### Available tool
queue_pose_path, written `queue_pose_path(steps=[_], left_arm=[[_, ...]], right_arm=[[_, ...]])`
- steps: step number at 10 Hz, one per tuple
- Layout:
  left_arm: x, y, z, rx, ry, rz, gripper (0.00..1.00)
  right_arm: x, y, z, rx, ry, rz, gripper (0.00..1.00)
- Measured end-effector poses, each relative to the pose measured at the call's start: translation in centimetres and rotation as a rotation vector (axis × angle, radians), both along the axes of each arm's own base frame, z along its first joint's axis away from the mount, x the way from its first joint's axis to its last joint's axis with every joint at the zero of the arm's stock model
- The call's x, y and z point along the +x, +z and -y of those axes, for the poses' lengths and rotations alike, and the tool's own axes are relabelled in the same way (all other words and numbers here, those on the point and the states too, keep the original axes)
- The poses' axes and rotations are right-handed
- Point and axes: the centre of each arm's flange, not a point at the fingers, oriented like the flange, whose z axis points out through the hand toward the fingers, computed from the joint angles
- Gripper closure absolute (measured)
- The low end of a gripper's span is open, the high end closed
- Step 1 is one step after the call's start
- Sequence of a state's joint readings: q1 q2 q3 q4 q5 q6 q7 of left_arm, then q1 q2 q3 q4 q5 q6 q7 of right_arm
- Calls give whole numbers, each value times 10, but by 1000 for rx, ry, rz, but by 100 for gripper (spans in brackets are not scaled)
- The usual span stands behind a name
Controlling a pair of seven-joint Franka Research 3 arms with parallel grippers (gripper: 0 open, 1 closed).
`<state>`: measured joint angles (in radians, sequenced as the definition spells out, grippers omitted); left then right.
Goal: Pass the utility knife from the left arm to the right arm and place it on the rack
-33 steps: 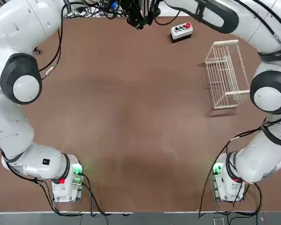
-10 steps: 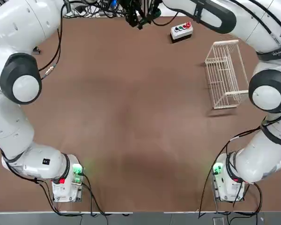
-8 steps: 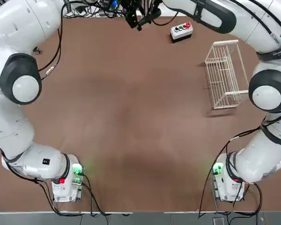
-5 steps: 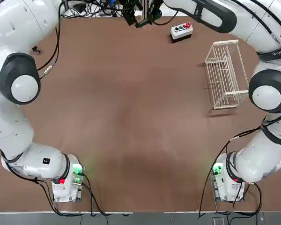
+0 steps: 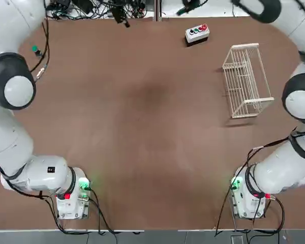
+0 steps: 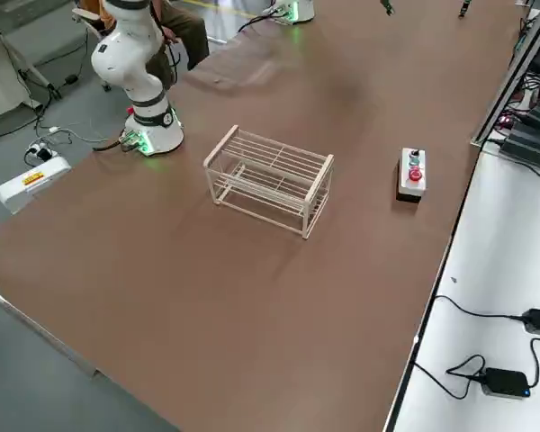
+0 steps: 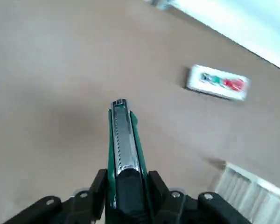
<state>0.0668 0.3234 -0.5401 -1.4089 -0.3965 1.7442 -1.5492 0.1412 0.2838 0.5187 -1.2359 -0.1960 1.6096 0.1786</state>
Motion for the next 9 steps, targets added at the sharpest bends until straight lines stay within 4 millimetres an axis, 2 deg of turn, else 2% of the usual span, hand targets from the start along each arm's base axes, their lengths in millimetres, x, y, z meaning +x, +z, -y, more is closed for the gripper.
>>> queue_pose_path(steps=[2,3,5,6,7,8,9], left_arm=[[16,19,-85,44,-49,89,0],[22,28,-125,52,-73,144,0],[29,34,-191,113,-117,216,0],[30,32,-218,161,-180,246,0],[30,33,-239,185,-238,275,0],[29,35,-256,205,-295,308,0],[28,38,-268,225,-376,348,0]], right_arm=[[11,-14,56,-41,-185,-32,58],[18,-27,92,-44,-273,-69,58],[33,-59,186,-22,-458,-149,58],[33,-78,231,-9,-532,-170,58],[26,-95,265,1,-570,-168,58],[11,-110,291,9,-590,-159,58],[-7,-124,306,19,-603,-150,58]])
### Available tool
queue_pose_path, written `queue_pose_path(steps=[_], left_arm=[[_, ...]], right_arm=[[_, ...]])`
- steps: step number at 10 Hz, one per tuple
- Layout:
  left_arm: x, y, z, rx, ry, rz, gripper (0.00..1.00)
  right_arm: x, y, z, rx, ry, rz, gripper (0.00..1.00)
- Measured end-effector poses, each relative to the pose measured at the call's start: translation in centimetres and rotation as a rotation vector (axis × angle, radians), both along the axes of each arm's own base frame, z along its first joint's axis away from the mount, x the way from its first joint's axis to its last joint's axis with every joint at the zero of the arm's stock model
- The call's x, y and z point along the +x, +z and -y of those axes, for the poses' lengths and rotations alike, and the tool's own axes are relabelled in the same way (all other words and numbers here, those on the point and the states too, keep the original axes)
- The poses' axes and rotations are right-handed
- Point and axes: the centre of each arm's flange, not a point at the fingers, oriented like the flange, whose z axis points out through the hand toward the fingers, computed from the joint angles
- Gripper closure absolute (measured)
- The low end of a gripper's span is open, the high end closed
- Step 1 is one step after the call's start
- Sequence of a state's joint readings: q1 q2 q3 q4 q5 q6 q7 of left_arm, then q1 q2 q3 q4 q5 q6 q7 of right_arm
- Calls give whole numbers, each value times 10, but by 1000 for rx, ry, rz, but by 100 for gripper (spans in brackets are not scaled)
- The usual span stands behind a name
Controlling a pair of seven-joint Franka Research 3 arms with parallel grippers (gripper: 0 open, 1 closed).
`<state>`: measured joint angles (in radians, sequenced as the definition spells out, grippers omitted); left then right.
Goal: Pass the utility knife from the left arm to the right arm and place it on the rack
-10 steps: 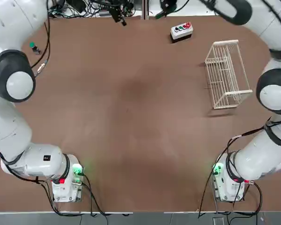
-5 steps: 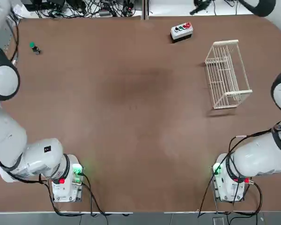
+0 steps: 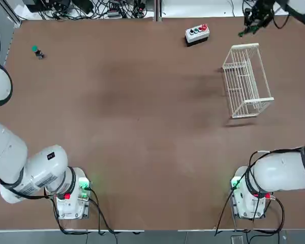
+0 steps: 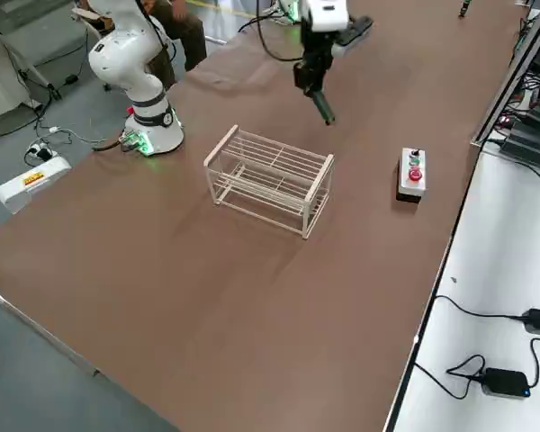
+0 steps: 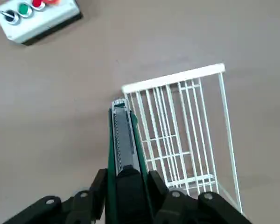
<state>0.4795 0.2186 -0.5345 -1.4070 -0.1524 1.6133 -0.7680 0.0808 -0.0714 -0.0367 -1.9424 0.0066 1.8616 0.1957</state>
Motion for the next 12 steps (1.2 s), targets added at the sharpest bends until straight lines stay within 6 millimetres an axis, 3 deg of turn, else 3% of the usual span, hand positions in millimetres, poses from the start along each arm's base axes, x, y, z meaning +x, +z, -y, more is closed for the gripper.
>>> queue_pose_path(steps=[3,6,9,12], left_arm=[[-16,36,-16,82,-227,119,0],[-29,54,7,165,-395,156,0],[-51,73,30,196,-493,144,0],[-52,68,30,196,-564,140,0]], right_arm=[[-33,-47,18,10,-3,63,58],[-39,-86,26,8,45,152,58],[-46,-104,36,7,57,162,58],[-51,-115,52,7,46,175,58]])
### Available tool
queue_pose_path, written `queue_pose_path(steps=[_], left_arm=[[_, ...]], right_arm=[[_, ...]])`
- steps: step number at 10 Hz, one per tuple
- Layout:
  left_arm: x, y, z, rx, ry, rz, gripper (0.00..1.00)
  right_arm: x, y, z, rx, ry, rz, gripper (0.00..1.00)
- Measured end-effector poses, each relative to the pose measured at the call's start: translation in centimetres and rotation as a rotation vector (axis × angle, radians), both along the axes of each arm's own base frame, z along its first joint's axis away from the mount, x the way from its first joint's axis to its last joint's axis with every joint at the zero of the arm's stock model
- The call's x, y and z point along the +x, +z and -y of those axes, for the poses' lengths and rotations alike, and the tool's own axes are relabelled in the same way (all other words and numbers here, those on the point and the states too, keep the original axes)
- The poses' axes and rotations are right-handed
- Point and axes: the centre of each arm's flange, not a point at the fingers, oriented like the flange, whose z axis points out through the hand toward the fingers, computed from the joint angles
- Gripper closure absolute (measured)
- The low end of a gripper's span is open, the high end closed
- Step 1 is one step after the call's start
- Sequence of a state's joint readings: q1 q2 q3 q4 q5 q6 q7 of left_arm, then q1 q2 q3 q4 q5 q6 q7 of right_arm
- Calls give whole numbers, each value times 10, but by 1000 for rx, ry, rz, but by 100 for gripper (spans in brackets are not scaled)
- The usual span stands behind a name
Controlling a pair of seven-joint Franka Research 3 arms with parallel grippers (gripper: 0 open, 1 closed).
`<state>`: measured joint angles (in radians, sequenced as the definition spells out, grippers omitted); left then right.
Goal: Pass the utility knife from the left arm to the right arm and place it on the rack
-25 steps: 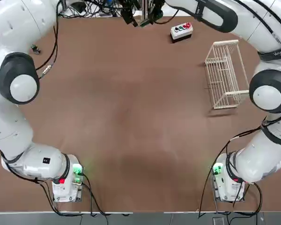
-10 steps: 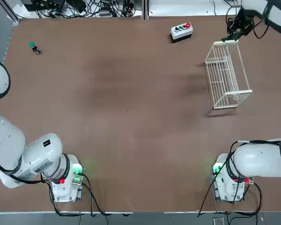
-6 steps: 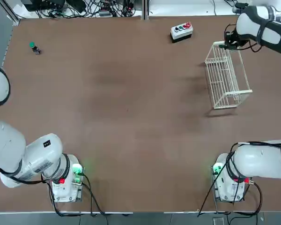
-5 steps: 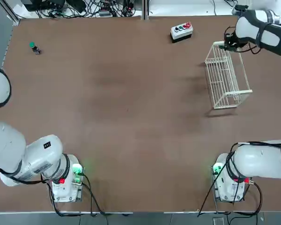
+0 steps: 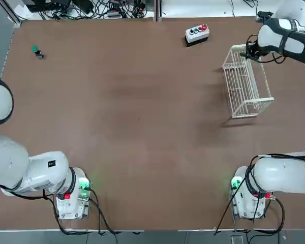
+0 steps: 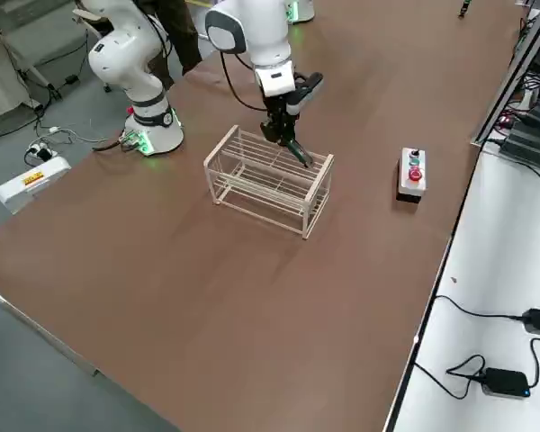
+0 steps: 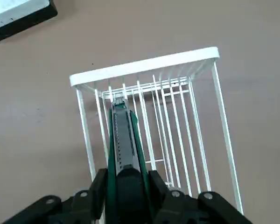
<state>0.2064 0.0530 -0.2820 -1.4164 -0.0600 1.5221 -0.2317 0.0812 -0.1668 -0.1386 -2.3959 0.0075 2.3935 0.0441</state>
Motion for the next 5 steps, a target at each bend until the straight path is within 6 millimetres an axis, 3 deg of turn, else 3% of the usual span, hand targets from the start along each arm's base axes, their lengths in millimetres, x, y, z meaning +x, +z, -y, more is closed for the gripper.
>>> queue_pose_path(steps=[5], left_arm=[[5,-10,-5,34,-37,-13,0]], right_arm=[[-9,-19,-1,-3,4,21,58]])
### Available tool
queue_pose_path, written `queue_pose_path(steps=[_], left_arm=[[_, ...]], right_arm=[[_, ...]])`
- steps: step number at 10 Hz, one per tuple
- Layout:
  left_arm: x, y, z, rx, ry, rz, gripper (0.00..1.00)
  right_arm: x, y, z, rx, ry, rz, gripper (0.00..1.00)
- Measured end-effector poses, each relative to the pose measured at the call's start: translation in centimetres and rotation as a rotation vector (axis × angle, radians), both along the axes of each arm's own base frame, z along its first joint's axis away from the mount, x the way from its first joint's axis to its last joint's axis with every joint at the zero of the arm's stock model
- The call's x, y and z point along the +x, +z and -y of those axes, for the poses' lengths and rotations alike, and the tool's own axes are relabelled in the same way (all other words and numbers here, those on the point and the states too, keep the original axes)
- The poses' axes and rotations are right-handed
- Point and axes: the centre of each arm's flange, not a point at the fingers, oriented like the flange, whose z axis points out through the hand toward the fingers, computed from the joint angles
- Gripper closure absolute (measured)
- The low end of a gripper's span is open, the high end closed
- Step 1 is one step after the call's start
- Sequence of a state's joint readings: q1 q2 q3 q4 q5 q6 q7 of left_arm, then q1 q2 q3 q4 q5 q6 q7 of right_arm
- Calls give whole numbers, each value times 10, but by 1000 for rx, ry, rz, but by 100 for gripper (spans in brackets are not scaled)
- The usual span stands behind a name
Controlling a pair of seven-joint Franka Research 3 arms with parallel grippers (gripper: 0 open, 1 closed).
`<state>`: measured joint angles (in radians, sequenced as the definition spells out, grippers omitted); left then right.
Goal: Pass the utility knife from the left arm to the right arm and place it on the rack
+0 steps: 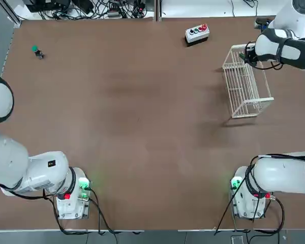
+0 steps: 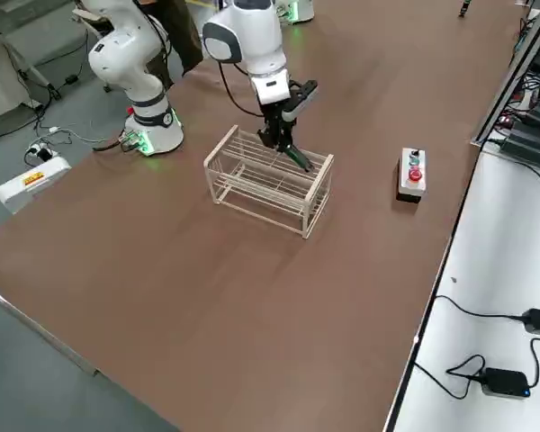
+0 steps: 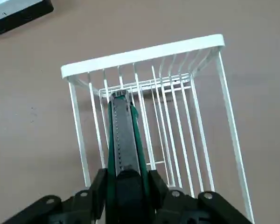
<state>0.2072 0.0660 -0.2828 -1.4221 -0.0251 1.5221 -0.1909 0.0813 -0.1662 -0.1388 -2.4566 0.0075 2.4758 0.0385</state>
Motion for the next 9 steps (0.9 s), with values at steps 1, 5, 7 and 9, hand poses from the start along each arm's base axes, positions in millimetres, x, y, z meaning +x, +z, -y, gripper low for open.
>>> queue_pose_path(steps=[1,5,7,9], left_arm=[[0,0,-1,13,-10,1,0],[0,0,-2,18,-12,2,0],[1,0,-7,18,-3,2,0],[0,1,-6,18,-5,4,0]], right_arm=[[0,0,0,-1,8,-1,58],[-5,-17,10,-6,36,-35,58],[-7,-29,8,-7,45,-61,58],[-6,-40,9,-8,44,-83,59]])
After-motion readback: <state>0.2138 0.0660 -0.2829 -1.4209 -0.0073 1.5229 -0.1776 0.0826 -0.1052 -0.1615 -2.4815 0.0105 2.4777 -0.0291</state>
